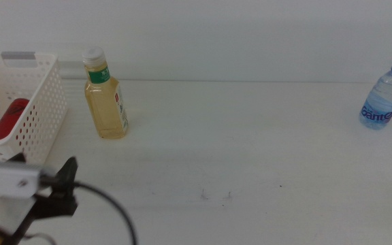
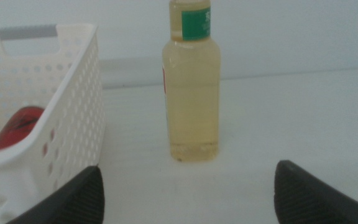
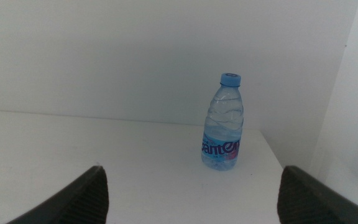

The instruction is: Use arms to grab the bottles and put them into the dustbin to the left of the table.

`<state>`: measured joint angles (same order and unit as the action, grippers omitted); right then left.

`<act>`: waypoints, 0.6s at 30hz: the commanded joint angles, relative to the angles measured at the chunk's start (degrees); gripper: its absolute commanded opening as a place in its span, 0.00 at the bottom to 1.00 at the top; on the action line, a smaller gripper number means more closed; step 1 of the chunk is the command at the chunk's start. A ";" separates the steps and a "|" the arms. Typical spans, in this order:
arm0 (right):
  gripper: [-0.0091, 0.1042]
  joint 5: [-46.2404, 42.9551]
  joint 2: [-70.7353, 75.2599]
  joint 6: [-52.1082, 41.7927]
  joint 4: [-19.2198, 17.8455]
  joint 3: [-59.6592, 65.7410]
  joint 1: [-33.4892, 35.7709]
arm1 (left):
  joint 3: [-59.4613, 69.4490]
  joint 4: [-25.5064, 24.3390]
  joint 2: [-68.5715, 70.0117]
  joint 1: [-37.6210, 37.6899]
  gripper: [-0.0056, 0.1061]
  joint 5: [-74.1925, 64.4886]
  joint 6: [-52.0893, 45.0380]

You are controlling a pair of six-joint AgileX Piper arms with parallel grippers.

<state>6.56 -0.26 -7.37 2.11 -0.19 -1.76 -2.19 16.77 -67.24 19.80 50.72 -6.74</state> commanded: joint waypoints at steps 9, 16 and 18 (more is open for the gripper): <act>0.88 -0.41 0.26 -0.17 -0.45 0.19 -0.42 | -15.63 -1.67 -24.96 0.25 0.89 9.93 4.90; 0.88 -0.41 0.26 -0.17 -0.45 0.19 -0.42 | -24.21 -5.13 -34.02 -1.95 0.89 9.55 5.71; 0.88 -0.41 0.26 -0.17 -0.45 0.19 -0.42 | -26.50 -8.26 -35.99 -3.55 0.89 8.02 6.74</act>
<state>6.56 -0.26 -7.37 2.11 -0.19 -1.76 -26.98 10.87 -101.88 17.25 59.13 -1.36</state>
